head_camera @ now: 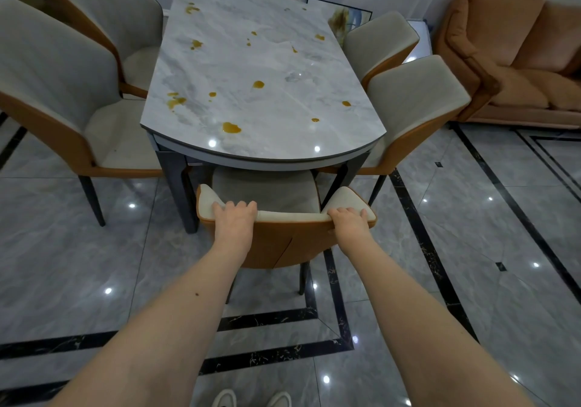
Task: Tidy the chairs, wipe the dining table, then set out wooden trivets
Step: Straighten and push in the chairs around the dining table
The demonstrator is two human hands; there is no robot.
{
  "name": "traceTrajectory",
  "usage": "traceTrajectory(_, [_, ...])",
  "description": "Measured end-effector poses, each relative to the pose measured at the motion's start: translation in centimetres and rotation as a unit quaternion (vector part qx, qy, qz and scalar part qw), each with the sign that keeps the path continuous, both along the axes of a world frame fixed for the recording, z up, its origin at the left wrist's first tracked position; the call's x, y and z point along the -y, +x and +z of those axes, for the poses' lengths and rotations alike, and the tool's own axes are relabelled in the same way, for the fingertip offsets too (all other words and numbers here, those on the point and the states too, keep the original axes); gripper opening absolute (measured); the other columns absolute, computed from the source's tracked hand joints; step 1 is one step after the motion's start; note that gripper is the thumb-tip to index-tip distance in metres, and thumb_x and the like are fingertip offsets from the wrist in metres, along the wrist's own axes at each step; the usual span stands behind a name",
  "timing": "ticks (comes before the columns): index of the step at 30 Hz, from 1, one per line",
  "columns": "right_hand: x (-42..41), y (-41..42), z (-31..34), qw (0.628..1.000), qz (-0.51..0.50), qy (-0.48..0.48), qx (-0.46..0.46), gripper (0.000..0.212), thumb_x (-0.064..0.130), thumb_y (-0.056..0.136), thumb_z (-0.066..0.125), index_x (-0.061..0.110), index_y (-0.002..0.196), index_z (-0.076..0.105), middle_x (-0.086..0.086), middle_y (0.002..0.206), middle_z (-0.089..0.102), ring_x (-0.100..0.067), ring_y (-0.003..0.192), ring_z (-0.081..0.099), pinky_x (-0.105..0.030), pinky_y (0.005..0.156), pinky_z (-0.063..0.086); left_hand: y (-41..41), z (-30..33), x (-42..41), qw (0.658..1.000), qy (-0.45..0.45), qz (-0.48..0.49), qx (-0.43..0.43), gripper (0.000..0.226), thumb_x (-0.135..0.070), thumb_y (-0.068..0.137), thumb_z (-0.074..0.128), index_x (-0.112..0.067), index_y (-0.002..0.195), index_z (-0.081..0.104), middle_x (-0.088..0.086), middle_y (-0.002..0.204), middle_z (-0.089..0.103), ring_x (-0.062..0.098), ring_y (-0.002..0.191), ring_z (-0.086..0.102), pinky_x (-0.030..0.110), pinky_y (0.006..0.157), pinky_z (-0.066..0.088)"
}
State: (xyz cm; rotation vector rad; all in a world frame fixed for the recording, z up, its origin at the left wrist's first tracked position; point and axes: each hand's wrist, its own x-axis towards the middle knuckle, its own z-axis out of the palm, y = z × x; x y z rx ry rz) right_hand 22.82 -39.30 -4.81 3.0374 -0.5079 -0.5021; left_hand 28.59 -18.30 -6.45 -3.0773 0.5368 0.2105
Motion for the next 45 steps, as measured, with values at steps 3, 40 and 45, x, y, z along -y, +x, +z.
traceTrajectory(3, [-0.1, 0.0, 0.0, 1.000, 0.001, -0.007, 0.002, 0.050, 0.006, 0.083, 0.062, 0.023, 0.127, 0.045, -0.004, 0.126, 0.054, -0.028, 0.127, 0.041, -0.056, 0.116, 0.012, 0.1, 0.1, 0.0, 1.000, 0.000, -0.001, -0.004, 0.052, -0.011, 0.074, 0.072, -0.024, 0.115, 0.044, 0.001, 0.111, 0.057, 0.026, 0.111, 0.050, 0.049, 0.102, 0.029])
traceTrajectory(40, [3.8, -3.5, 1.9, 0.988, 0.093, 0.074, 0.099, 0.043, 0.022, 0.093, 0.055, 0.023, 0.135, 0.045, 0.000, 0.136, 0.050, -0.020, 0.130, 0.043, -0.040, 0.113, 0.026, -1.0, 5.5, 7.7, 0.979, 0.101, -0.008, -0.177, 0.051, -0.028, 0.087, 0.063, -0.013, 0.133, 0.044, 0.011, 0.128, 0.052, 0.032, 0.119, 0.049, 0.051, 0.105, 0.036])
traceTrajectory(45, [11.5, -4.8, 2.9, 0.993, 0.067, 0.062, 0.081, 0.040, 0.020, 0.094, 0.054, 0.019, 0.133, 0.046, -0.005, 0.132, 0.052, -0.024, 0.123, 0.048, -0.037, 0.105, 0.034, -2.1, 7.8, 15.9, 0.976, 0.014, -0.070, -0.208, 0.043, -0.035, 0.088, 0.060, -0.015, 0.125, 0.049, 0.005, 0.118, 0.056, 0.026, 0.107, 0.055, 0.036, 0.085, 0.044])
